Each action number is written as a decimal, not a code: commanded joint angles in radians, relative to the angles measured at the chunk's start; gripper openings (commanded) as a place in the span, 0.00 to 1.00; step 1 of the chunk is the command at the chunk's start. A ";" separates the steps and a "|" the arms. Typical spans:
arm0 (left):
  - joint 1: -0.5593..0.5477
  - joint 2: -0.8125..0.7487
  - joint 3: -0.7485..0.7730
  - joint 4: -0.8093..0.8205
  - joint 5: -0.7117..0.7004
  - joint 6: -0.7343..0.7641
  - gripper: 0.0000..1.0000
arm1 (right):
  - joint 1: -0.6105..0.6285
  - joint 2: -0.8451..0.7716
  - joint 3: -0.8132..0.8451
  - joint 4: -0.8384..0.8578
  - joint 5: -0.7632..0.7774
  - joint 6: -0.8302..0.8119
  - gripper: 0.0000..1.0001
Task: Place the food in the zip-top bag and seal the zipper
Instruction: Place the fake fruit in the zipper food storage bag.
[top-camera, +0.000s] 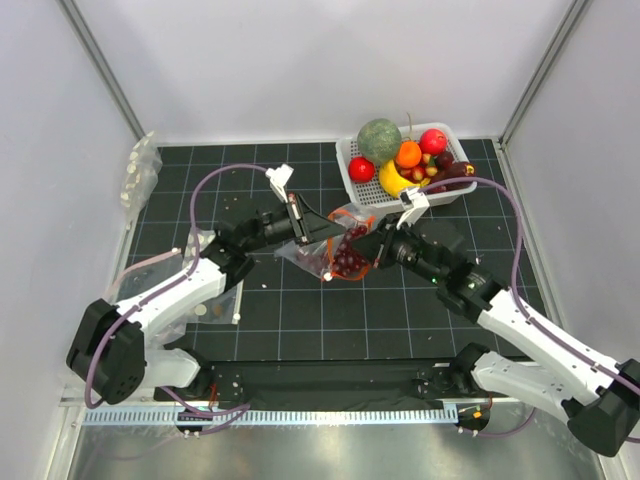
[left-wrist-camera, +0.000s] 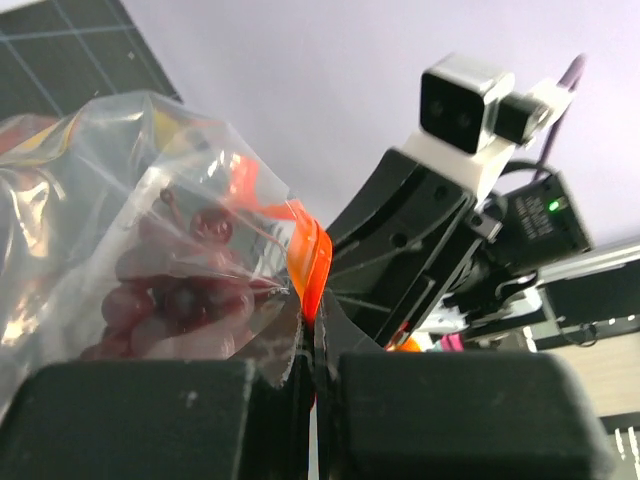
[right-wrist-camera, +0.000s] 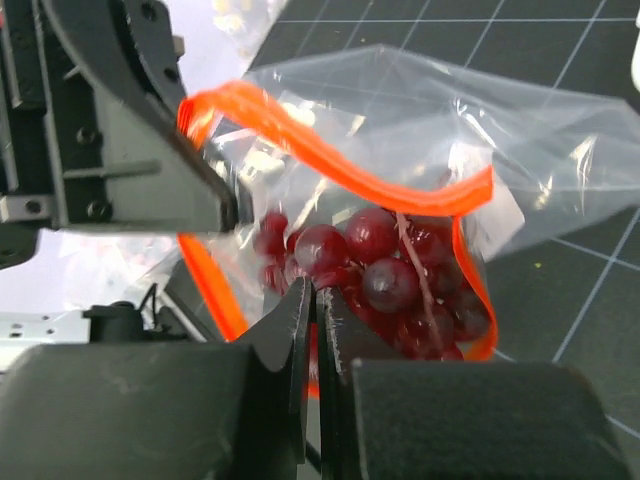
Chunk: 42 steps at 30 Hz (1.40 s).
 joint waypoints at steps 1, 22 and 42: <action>0.002 -0.013 0.059 -0.073 0.076 0.065 0.00 | 0.002 0.059 0.068 0.019 0.020 -0.053 0.01; -0.027 0.114 0.029 0.111 0.144 -0.091 0.00 | 0.004 0.224 0.079 0.141 0.228 -0.070 0.36; 0.053 0.277 -0.023 0.341 0.150 -0.249 0.00 | 0.004 0.003 0.039 -0.087 0.277 -0.065 0.50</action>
